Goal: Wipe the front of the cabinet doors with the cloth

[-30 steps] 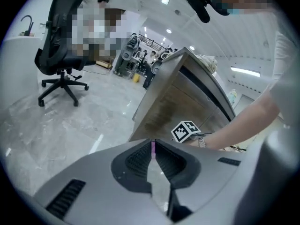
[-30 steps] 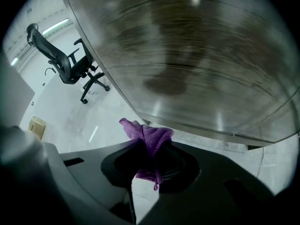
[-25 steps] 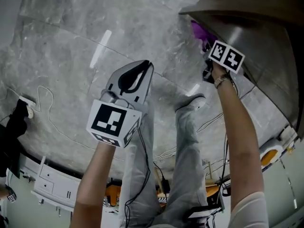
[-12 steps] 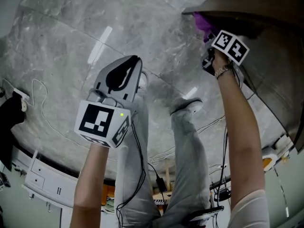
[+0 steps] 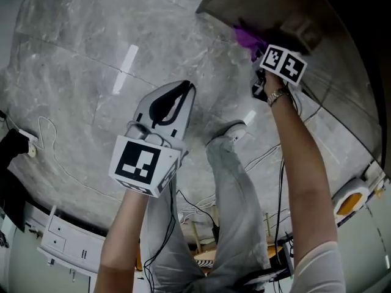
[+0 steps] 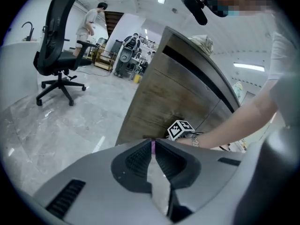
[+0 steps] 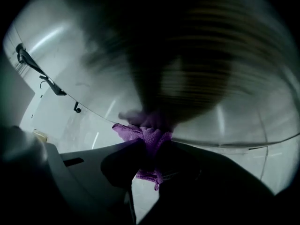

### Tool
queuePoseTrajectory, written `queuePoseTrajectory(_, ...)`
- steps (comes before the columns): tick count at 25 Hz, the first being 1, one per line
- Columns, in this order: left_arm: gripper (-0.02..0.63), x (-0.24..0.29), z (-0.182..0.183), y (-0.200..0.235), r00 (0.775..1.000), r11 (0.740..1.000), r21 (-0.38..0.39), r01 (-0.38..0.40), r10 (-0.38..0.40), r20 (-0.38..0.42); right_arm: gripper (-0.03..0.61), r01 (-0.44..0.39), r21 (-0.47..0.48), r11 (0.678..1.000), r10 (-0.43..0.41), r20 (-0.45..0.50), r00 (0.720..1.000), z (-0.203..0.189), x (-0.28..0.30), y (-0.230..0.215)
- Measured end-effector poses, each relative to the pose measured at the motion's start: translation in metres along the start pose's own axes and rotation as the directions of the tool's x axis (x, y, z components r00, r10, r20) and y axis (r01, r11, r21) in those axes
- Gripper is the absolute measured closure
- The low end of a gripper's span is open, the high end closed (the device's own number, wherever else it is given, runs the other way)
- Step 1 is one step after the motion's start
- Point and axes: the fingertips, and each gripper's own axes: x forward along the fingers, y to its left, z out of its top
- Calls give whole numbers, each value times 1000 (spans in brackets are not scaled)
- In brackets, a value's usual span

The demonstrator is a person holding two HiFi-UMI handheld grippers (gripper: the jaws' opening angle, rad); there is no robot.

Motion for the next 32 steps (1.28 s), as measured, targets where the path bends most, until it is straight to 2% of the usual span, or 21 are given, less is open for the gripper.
queuePoseTrajectory(8, 591, 52, -25, -110, 992, 992, 86, 94, -86, -94, 488, 77, 114, 990, -79, 16, 997, -30, -54, -149)
queuePoseTrajectory(13, 591, 89, -35, -184, 981, 981, 112, 161, -147, -123, 488, 108, 212, 971, -118, 35, 992, -53, -85, -236)
queuePoseTrajectory(20, 591, 139, -71, -284, 950, 953, 134, 270, -242, -197, 488, 152, 309, 939, -173, 42, 984, -81, -115, -351)
queuePoseTrajectory(25, 591, 156, -93, -315, 930, 939, 156, 306, -259, -262, 488, 203, 381, 902, -238, 45, 970, -102, -144, -422)
queuePoseTrajectory(32, 591, 171, -90, -332, 920, 926, 176, 336, -282, -270, 488, 274, 475, 836, -347, 71, 935, -126, -191, -489)
